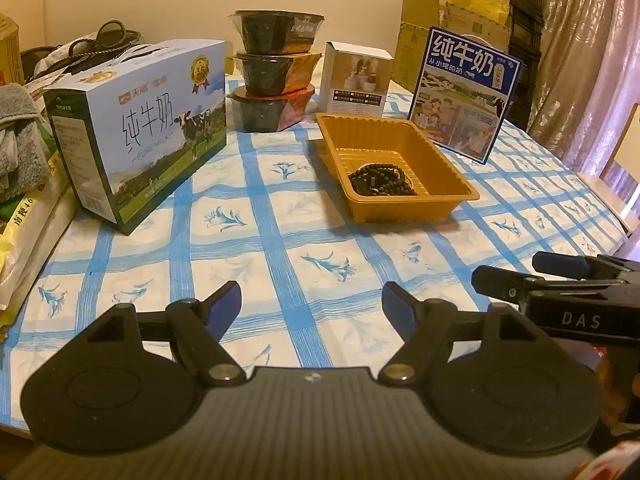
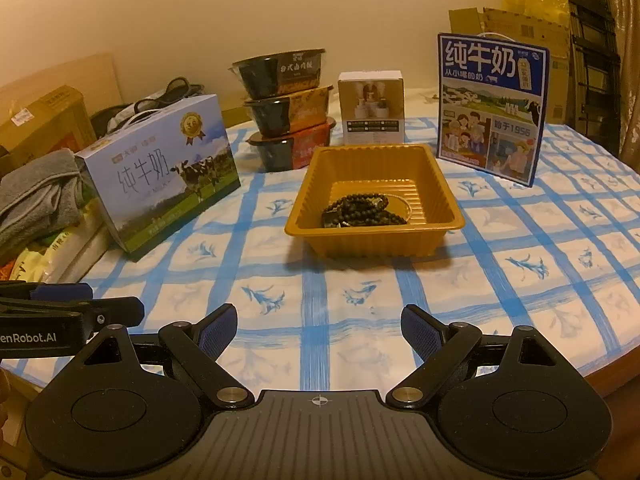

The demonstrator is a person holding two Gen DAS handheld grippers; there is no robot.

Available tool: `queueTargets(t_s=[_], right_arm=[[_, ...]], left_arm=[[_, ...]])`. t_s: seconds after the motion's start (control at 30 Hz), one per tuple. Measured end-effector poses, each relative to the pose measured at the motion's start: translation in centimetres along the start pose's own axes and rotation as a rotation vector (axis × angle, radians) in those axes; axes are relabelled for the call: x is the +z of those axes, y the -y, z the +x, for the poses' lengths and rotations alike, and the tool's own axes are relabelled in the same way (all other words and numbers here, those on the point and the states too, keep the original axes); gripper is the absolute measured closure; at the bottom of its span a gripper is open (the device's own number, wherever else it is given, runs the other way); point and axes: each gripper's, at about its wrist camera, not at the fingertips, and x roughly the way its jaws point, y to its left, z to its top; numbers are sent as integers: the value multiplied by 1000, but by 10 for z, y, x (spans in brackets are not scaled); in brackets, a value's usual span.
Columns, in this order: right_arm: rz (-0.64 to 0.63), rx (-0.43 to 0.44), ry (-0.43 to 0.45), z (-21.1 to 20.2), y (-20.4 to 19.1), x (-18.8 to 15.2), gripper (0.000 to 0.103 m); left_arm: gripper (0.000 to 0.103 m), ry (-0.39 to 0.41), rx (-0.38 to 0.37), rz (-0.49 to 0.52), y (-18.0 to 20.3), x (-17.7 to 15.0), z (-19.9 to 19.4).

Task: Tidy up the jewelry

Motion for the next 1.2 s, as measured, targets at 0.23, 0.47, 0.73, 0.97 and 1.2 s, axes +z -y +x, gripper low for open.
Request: queueTargets(t_s=[0.23, 0.47, 0.73, 0.97, 1.2], right_arm=[[6, -1, -4, 3, 4, -1, 14], [11, -2, -2, 4, 6, -1, 14], [16, 0, 4, 3, 9, 1, 14], [17, -1, 4, 3, 9, 1, 14], [17, 0, 5, 3, 9, 1, 14]], left_arm=[[28, -9, -2, 3, 1, 1, 3], [28, -6, -4, 12, 4, 2, 4], [28, -6, -7, 18, 6, 3, 5], [28, -5, -6, 17, 7, 3, 5], [28, -6, -6, 17, 7, 4, 5]])
